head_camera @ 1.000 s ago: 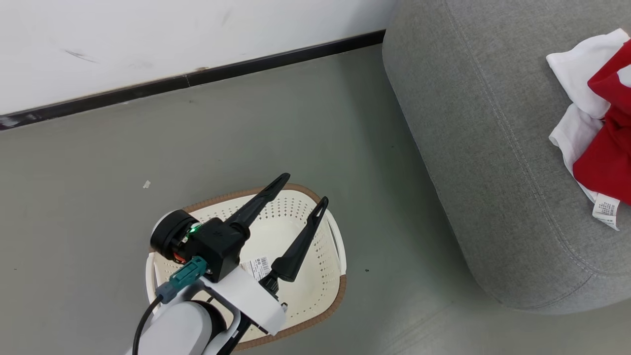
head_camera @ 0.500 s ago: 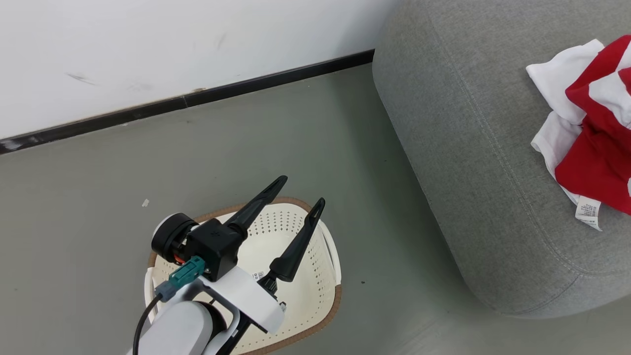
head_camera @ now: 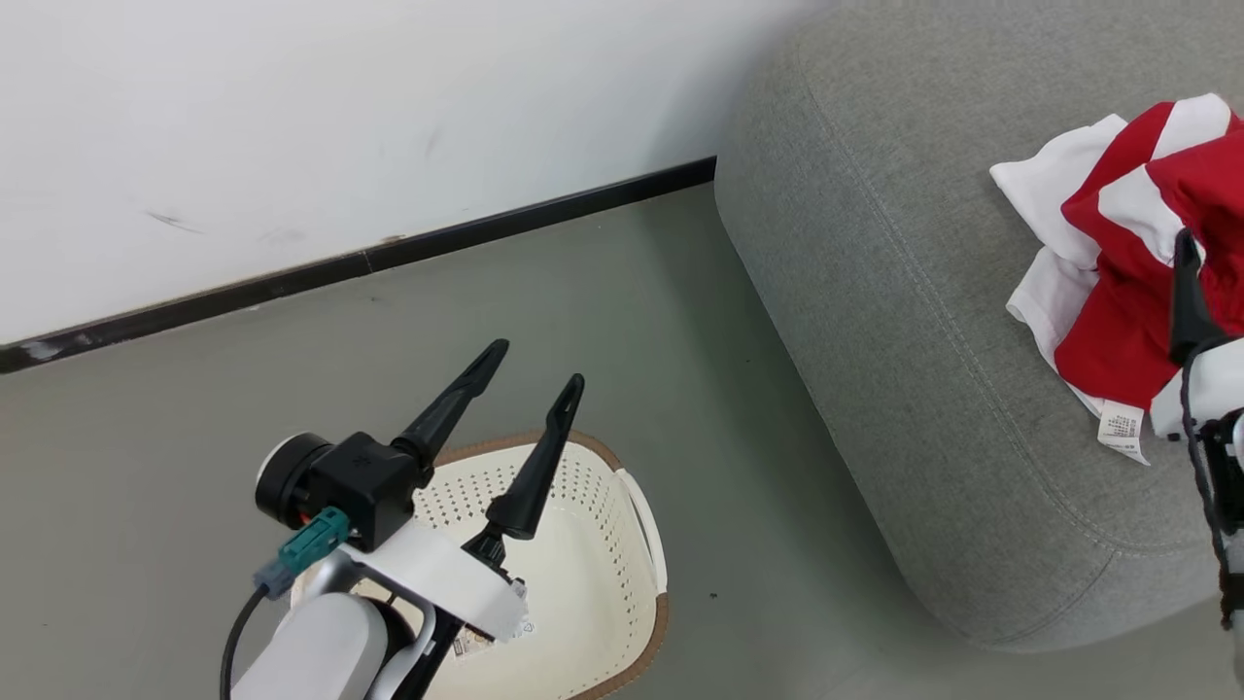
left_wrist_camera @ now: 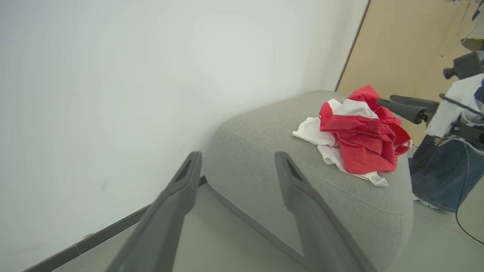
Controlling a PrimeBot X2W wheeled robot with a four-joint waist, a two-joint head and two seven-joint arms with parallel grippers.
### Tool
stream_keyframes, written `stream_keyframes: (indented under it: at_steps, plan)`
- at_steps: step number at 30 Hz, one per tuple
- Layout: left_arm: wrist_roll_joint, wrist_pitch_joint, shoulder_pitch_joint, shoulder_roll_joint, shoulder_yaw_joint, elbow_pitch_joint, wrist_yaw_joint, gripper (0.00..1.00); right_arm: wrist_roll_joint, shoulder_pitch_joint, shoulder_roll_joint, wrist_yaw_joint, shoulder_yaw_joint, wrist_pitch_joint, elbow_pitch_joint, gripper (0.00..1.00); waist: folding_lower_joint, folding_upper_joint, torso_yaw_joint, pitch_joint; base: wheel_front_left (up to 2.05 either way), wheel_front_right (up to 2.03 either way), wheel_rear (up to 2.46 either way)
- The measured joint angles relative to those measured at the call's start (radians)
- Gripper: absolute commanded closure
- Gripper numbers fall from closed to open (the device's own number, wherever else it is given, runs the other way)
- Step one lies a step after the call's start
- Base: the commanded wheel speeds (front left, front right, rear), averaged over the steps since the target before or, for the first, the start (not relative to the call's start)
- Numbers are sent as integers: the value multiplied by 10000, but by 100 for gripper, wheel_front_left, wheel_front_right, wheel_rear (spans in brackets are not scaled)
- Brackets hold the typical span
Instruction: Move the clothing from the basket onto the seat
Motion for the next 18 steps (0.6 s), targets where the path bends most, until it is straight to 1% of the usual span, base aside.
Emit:
stream_keyframes:
  at_steps: [9,12,18]
  plan:
    - [-13,-669,491,98,890,554,685,0,491,242,529,0,1327,-4,-1122,0,0,0,161,-574,0,0,0]
    - [38,-872,713,146,1193,732,993,0,662,252,727,0,1839,-6,-1463,0,0,0,268,-762,0,0,0]
    - [36,-1080,1235,140,1685,1014,1478,0,763,504,1045,0,2667,-35,-1818,0,0,0,544,-1127,0,0,0]
